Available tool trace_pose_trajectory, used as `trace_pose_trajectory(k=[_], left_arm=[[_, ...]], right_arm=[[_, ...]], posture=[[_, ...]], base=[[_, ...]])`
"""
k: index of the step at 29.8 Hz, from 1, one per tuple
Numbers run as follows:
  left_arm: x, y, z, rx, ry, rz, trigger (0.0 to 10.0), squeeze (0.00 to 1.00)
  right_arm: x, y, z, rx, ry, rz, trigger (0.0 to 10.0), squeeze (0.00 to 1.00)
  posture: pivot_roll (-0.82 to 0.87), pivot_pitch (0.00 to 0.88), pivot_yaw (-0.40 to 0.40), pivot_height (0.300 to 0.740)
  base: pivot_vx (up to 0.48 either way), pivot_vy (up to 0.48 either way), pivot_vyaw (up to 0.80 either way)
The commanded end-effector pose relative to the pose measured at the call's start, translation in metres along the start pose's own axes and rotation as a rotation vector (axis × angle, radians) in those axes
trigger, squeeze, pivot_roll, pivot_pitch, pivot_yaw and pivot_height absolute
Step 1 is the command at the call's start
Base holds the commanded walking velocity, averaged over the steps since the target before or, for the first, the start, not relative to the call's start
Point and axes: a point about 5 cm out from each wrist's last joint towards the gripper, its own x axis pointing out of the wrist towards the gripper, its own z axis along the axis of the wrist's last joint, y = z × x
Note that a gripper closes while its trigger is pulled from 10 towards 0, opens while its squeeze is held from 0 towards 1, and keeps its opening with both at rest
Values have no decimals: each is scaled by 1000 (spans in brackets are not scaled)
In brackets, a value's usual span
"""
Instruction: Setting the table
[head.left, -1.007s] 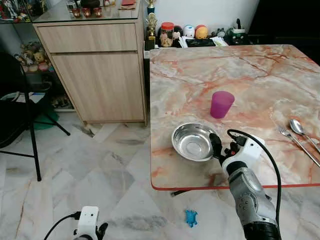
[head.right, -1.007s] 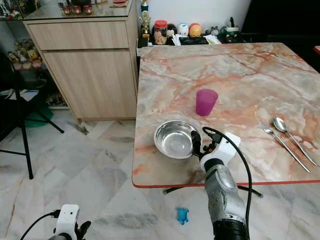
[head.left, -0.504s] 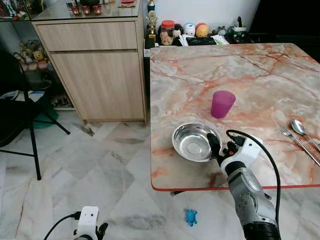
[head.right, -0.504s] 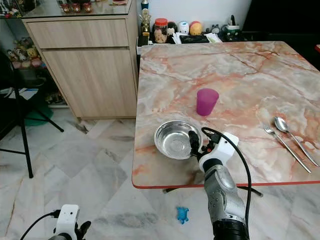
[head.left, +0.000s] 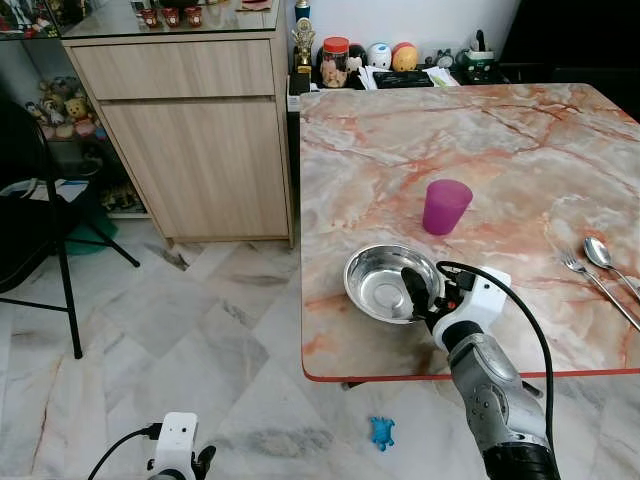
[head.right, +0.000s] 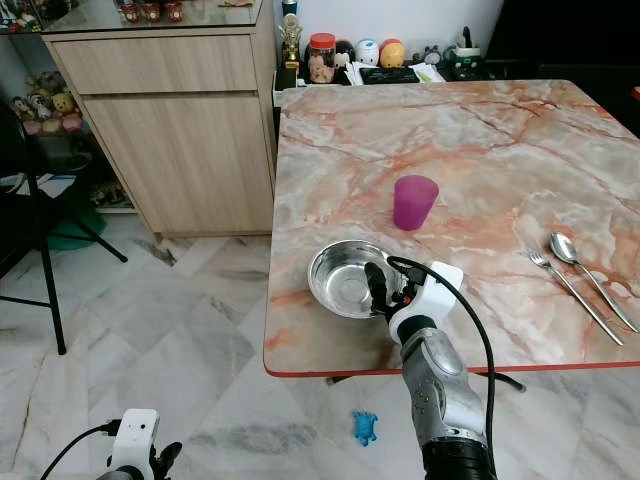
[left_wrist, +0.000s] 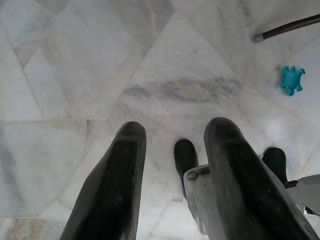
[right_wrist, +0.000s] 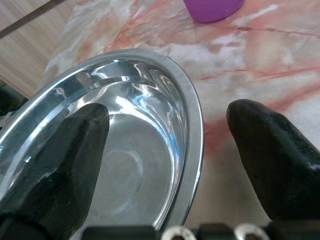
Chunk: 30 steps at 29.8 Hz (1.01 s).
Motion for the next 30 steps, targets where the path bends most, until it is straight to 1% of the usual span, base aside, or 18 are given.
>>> trace_pose_trajectory(k=[1, 2, 3, 4, 5, 6, 7, 8, 13, 14, 15, 16, 17, 18, 19, 30], left_arm=[[-1, 0, -4, 1, 14, 4, 10000, 0], [-1, 0, -4, 1, 14, 4, 10000, 0], [-1, 0, -4, 1, 15, 4, 10000, 0], [-1, 0, -4, 2, 15, 4, 10000, 0], [-1, 1, -4, 2, 15, 4, 10000, 0], [-1, 1, -4, 2, 16, 4, 10000, 0], [-1, 1, -4, 2, 16, 4, 10000, 0], [-1, 0, -4, 2, 16, 3, 10000, 0], [-1, 0, -4, 3, 18, 2, 10000, 0], [-1, 0, -5, 3, 18, 2, 10000, 0], [-1, 0, -5, 3, 18, 2, 10000, 0], [-1, 0, -5, 3, 18, 2, 10000, 0], [-1, 0, -5, 3, 19, 2, 10000, 0], [-1, 0, -5, 3, 19, 1, 10000, 0], [-1, 0, -5, 4, 19, 1, 10000, 0], [-1, -1, -5, 4, 21, -1, 10000, 0]], right_arm=[[0, 5, 2, -20, 5, 24, 3137, 0], [0, 5, 2, -20, 5, 24, 3137, 0], [0, 5, 2, -24, 7, 25, 2353, 0], [0, 5, 1, -26, 9, 26, 1961, 0], [0, 5, 1, -28, 11, 27, 2627, 0], [0, 5, 0, -29, 13, 26, 4157, 0], [0, 5, -1, -31, 16, 24, 9294, 0], [0, 5, -1, -32, 20, 20, 10000, 0], [0, 5, -3, -33, 29, 18, 10000, 0], [0, 5, -3, -32, 30, 21, 5922, 0], [0, 5, -3, -32, 30, 21, 5922, 0], [0, 6, -4, -31, 31, 23, 4902, 0], [0, 6, -4, -31, 34, 25, 1490, 0], [0, 6, -4, -31, 35, 25, 1490, 0], [0, 6, -5, -31, 37, 25, 0, 0], [0, 7, -5, -31, 42, 28, 0, 0]], posture=[[6, 55, 7, 740], [6, 55, 7, 740], [6, 55, 7, 740], [6, 56, 7, 740], [6, 56, 8, 740], [5, 56, 9, 740], [5, 57, 8, 740], [5, 57, 8, 740], [5, 59, 9, 740], [5, 59, 8, 740], [5, 59, 8, 740], [5, 59, 8, 740], [5, 58, 8, 740], [5, 58, 8, 740], [6, 58, 8, 740], [6, 59, 7, 740]], base=[[0, 0, 0], [0, 0, 0], [0, 0, 0], [0, 0, 0], [0, 0, 0], [0, 0, 0], [0, 0, 0], [0, 0, 0], [0, 0, 0], [0, 0, 0], [0, 0, 0], [0, 0, 0], [0, 0, 0], [0, 0, 0], [0, 0, 0], [0, 0, 0]])
